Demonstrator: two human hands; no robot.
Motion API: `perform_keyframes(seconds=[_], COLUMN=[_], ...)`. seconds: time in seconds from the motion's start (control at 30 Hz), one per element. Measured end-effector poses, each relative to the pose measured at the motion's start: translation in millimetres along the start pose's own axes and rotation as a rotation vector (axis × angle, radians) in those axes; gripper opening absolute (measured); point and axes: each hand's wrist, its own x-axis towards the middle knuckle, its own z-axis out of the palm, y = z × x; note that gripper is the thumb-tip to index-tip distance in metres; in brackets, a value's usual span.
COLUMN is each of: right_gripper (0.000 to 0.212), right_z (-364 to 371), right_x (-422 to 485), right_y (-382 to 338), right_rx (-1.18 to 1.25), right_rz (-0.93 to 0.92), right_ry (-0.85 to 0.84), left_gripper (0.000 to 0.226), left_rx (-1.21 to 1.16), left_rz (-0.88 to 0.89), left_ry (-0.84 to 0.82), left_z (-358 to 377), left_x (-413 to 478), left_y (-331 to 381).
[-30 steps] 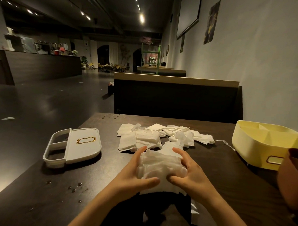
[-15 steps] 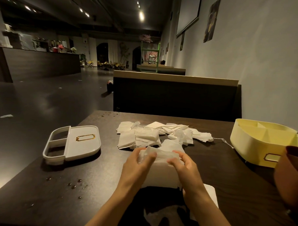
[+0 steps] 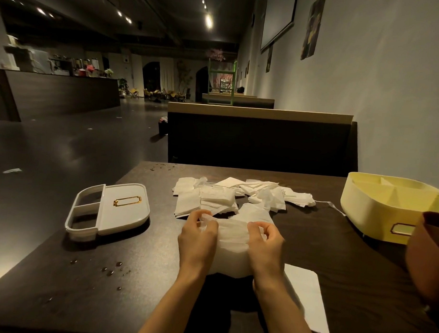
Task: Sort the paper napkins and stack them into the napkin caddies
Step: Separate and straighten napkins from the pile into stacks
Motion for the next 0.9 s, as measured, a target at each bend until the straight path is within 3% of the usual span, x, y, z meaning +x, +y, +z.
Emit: perform_keyframes(seconds=[0.17, 0.33, 0.53, 0.73, 0.83, 0.9], right_gripper=[0.029, 0.011, 0.037, 0.036, 0.040, 0.042], right_z=[7, 3, 7, 6, 6, 7], right_x=[3, 6, 9, 12, 12, 12], right_y=[0, -5, -7, -6, -8, -8], right_rx=[-0.017, -0.078, -0.136, -0.195, -0.240, -0.242], right_rz=[-0.016, -0.026, -0.071, -0.125, -0.163, -0.188], right_ry=[0.008, 0.031, 0.057, 0.085, 0.101, 0.115], left_gripper=[0.013, 0.011, 0.030, 0.020, 0.026, 0.033], left_rx=[-0.043, -0.043, -0.144, -0.114, -0.134, -0.037], left_rz=[0.017, -0.066, -0.205, -0.108, -0.076, -0.012], left_ry=[-0.062, -0.019, -0.087, -0.106, -0.214, -0.387], left_z=[2, 0, 4, 4, -3, -11], left_x=[-1, 8, 8, 8, 4, -1], left_y=[0, 0, -4, -5, -3, -3])
